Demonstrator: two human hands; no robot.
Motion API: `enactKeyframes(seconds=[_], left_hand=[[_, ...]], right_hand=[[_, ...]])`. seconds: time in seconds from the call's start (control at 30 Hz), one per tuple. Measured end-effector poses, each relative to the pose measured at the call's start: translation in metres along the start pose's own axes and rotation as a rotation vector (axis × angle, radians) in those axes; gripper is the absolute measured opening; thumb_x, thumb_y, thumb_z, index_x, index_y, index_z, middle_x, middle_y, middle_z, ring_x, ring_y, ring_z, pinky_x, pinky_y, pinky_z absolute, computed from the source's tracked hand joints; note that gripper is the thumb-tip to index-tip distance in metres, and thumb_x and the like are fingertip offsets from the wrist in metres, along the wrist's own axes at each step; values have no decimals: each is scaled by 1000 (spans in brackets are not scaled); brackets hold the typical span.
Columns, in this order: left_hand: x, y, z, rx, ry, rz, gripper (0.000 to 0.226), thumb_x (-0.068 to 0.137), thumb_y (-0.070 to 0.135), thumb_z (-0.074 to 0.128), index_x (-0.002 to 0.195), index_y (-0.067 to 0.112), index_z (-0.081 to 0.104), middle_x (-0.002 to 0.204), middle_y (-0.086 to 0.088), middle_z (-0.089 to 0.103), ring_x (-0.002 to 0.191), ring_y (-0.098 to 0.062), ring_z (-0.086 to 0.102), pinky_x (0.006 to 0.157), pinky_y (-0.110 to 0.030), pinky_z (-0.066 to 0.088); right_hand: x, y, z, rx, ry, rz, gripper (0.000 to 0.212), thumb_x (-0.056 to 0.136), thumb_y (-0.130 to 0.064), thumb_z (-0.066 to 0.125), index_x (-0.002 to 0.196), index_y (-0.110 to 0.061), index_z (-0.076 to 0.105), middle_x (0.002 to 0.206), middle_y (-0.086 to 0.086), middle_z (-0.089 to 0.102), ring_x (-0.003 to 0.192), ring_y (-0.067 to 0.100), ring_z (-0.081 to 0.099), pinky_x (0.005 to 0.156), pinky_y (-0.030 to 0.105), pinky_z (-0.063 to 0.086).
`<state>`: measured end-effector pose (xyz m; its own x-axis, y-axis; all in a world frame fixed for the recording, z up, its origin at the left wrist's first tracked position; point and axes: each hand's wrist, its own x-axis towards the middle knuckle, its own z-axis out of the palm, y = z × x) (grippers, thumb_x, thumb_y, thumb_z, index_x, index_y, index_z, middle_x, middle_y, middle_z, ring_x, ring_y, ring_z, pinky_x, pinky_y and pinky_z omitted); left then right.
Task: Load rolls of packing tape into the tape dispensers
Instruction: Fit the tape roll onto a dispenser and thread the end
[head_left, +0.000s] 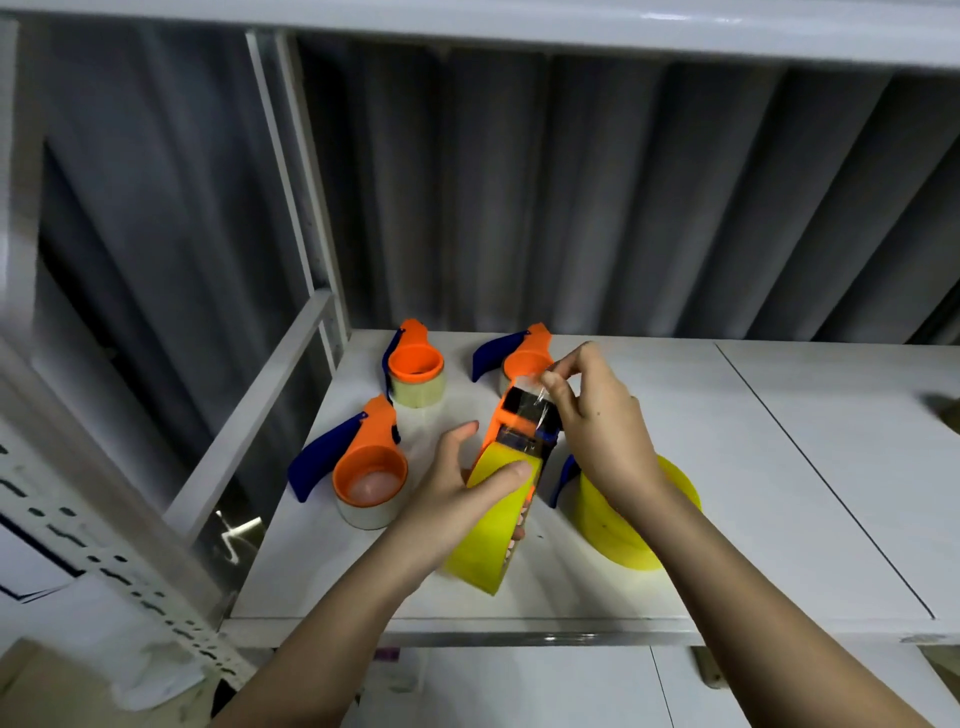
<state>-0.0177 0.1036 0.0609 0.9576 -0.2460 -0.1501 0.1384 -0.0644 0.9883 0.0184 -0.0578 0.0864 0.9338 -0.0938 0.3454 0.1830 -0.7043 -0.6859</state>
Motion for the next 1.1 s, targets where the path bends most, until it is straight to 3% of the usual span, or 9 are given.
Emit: enactKeyframes(seconds=[0.07, 0.17, 0.23, 0.33, 0.5, 0.67, 0.93, 1.1], left_hand=[[3, -6, 1, 54, 40, 2, 86, 60, 56, 74, 133, 33, 36, 121, 6, 60, 98, -6, 64, 90, -33, 53], [6, -16, 1, 109, 71, -1, 78, 62, 56, 73, 128, 31, 42, 107, 16, 64, 96, -5, 65, 90, -35, 53], [8, -22, 2, 124, 67, -18, 68, 67, 51, 75, 124, 28, 44, 92, 17, 69, 85, -6, 69, 81, -31, 57], [6, -26, 6, 102, 66, -33, 41, 86, 20, 68, 120, 21, 45, 76, 14, 67, 59, 2, 66, 52, -15, 52], [4, -22, 3, 50, -30, -87, 49, 91, 11, 60, 133, 17, 34, 83, 8, 61, 53, 3, 64, 50, -12, 50], [3, -18, 3, 59, -31, -143, 51, 92, 9, 58, 136, 15, 32, 81, 6, 56, 47, 4, 62, 45, -12, 48], [2, -18, 8, 97, 27, -141, 38, 89, 30, 64, 119, 18, 45, 78, 7, 64, 47, 4, 62, 47, -11, 49], [0, -13, 12, 75, 63, -154, 31, 93, 32, 58, 117, 15, 47, 75, 7, 60, 43, 8, 57, 40, -7, 42]], right_hand=[[-4, 1, 4, -5, -21, -39, 13, 100, -31, 46, 88, -27, 42, 100, -6, 59, 75, 12, 53, 73, 33, 37], [-9, 6, 11, -3, -68, -76, 11, 99, -32, 47, 89, -29, 42, 108, -7, 59, 72, 11, 55, 71, 34, 40], [-11, 10, 14, -24, -107, -85, 9, 99, -34, 46, 93, -28, 42, 109, -10, 59, 72, 14, 57, 68, 34, 43], [-14, 13, 18, -117, -143, -104, 9, 101, -34, 42, 97, -26, 39, 101, -11, 62, 74, 20, 60, 65, 32, 37], [-15, 18, 22, -186, -111, -84, 15, 101, -37, 39, 99, -22, 38, 85, 5, 68, 73, 33, 63, 63, 44, 48], [-17, 15, 23, -138, -120, -25, 17, 101, -36, 39, 98, -20, 39, 72, 5, 65, 70, 31, 62, 65, 46, 49], [-13, 13, 22, -267, -101, -139, 20, 99, -40, 41, 103, -20, 42, 85, 7, 67, 77, 28, 62, 65, 45, 50], [-12, 18, 23, -196, -77, -166, 20, 97, -38, 47, 101, -19, 47, 90, 2, 65, 82, 23, 61, 66, 42, 48]])
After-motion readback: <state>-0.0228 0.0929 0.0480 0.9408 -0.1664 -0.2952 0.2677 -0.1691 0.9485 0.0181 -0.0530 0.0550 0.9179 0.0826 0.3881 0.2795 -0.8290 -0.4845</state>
